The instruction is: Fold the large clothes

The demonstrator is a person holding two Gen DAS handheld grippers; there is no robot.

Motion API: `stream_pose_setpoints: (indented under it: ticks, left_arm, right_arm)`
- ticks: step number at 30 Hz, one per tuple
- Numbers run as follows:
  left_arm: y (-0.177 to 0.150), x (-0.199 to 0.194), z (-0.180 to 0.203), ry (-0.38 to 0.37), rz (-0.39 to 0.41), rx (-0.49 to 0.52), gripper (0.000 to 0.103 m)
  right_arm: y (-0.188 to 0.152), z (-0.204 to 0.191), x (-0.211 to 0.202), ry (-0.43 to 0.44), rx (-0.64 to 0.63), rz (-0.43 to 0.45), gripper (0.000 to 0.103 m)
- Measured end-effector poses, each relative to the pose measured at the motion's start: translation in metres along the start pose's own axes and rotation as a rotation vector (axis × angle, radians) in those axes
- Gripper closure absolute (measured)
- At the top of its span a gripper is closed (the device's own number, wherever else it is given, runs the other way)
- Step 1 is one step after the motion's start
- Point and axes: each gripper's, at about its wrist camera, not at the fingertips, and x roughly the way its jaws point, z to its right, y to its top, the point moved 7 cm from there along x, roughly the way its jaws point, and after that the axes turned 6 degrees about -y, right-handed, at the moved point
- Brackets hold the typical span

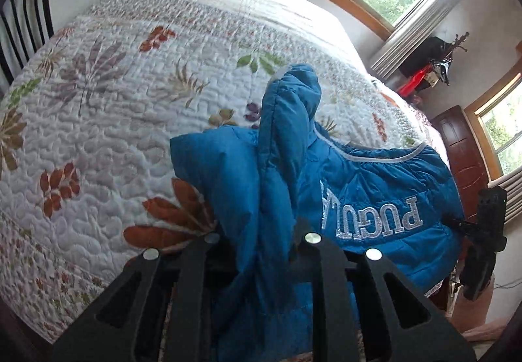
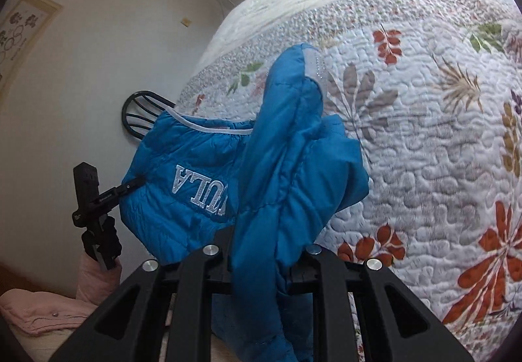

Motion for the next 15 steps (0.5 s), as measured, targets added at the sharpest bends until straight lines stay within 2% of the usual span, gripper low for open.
stream_pose_setpoints:
  ticks: [2, 3, 5, 9, 12, 15]
  left_arm:
    - [-0.016, 0.02, -0.029, 0.051, -0.031, -0.046, 0.083]
    - [-0.024, 0.028, -0.045, 0.048, -0.039, -0.079, 0.08]
    - [-0.033, 0.04, -0.064, 0.006, -0.034, -0.131, 0.074]
    - [-0.039, 0.051, -0.074, 0.009, -0.008, -0.097, 0.062]
    - [-0.041, 0.056, -0.075, 0.016, 0.004, -0.098, 0.056]
    - [-0.042, 0.056, -0.079, -0.003, 0.014, -0.132, 0.055]
  right_arm:
    - [-0.012, 0.024, 0.015, -0.053, 0.047, -0.022, 0.085]
    - [-0.018, 0.036, 0.022, -0.08, 0.072, -0.036, 0.084]
    - [-0.028, 0.054, 0.036, -0.079, 0.117, -0.059, 0.082]
    - [-0.037, 0.075, 0.055, -0.048, 0.161, -0.052, 0.077]
    - [-0.041, 0.081, 0.059, -0.014, 0.194, -0.045, 0.075]
    - [-0.045, 0.082, 0.053, -0.017, 0.184, -0.042, 0.074]
